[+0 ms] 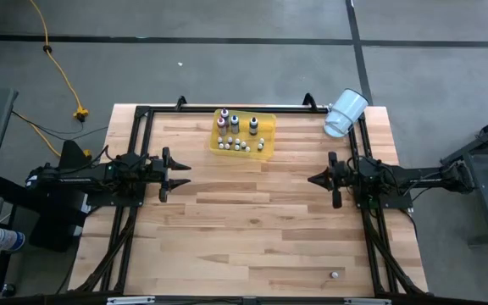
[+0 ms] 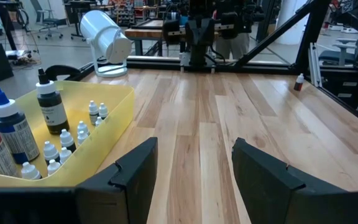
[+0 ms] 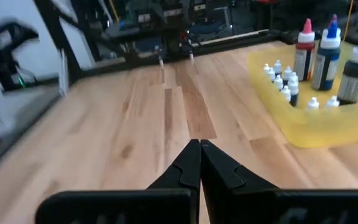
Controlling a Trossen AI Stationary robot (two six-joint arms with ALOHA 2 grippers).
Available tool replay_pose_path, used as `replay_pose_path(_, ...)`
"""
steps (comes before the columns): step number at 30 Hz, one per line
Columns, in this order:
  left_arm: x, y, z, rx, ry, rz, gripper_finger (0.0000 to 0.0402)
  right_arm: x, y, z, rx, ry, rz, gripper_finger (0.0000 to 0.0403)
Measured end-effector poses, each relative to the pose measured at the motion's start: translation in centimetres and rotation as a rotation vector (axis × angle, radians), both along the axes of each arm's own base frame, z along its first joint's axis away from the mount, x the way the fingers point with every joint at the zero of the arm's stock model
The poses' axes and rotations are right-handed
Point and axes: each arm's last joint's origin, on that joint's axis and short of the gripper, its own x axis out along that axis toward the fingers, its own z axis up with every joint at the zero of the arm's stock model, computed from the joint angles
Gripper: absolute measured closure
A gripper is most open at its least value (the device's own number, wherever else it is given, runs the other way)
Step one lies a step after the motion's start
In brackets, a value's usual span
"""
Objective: Pick & Place food coloring
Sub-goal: Put the small red food coloring into the yellow container
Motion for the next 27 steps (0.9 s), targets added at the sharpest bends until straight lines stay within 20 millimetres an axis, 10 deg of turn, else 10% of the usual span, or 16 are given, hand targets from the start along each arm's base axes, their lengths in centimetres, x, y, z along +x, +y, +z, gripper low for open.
replay_pose_path(6, 0.0, 0.0, 0.0, 0.000, 0.001, 0.000, 0.0204, 0.0, 0.0, 1.0, 0.142, 0.018, -0.026, 0.0402)
replay_pose_path(27, 0.0, 0.0, 0.0, 0.000, 0.001, 0.000, 0.0204, 2.1, 2.0, 13.7, 0.359, 0.519, 0.187, 0.0402)
